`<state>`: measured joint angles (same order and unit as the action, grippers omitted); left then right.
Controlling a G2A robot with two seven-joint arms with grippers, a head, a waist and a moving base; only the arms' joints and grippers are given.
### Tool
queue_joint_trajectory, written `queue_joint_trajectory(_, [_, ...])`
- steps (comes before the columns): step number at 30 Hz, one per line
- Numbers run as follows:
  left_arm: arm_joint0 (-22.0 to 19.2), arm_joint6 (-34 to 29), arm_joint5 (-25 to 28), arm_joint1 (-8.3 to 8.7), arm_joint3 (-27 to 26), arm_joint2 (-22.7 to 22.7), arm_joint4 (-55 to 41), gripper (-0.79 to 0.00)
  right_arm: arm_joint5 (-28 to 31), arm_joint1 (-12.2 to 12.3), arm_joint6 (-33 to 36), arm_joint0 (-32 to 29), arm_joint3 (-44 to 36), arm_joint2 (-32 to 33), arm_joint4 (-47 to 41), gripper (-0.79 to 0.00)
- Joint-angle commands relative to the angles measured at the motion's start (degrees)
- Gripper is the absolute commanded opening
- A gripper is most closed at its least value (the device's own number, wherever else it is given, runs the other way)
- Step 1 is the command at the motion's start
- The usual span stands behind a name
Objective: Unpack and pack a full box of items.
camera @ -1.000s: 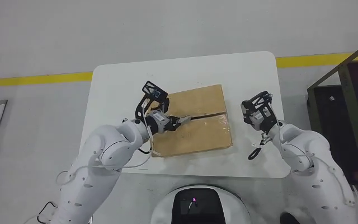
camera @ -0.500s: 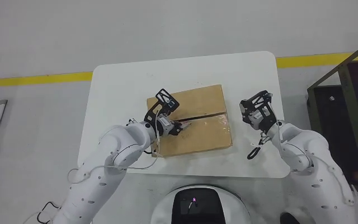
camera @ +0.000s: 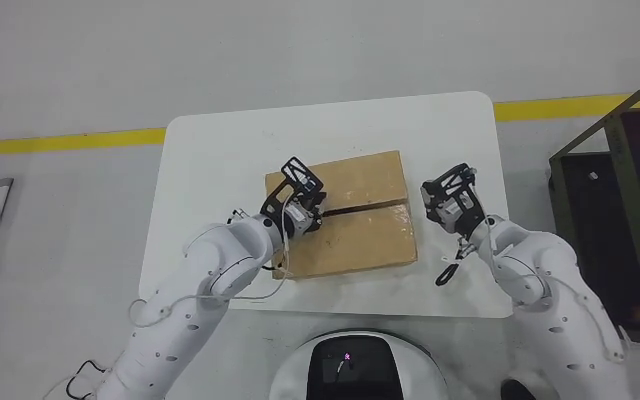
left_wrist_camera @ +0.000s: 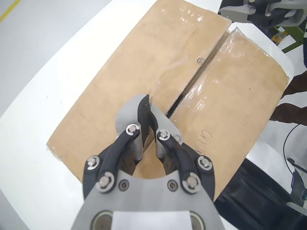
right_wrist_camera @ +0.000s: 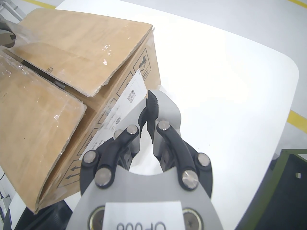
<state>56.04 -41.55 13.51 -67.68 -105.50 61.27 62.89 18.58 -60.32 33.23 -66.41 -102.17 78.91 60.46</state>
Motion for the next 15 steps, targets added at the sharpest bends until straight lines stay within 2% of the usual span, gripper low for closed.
queue_joint_trajectory(1, [0.2, -0.1, -0.3, -0.03, -0.9, 0.0, 0.1, -0.785, 0.0, 0.0, 0.0, 0.0, 0.1, -0.1, 0.0, -0.785])
queue_joint_trajectory(8, [0.9, -0.1, -1.4, -0.17, -2.4, -0.1, 0.7, -0.785, -0.1, -0.2, 0.3, 0.1, 0.5, -1.2, 0.4, -0.785])
queue_joint_trajectory(15, [1.5, 1.3, -5.0, -0.07, -4.4, 3.4, 1.0, -0.785, -0.3, -0.3, 0.3, -0.1, 0.4, -2.1, 0.9, -0.785])
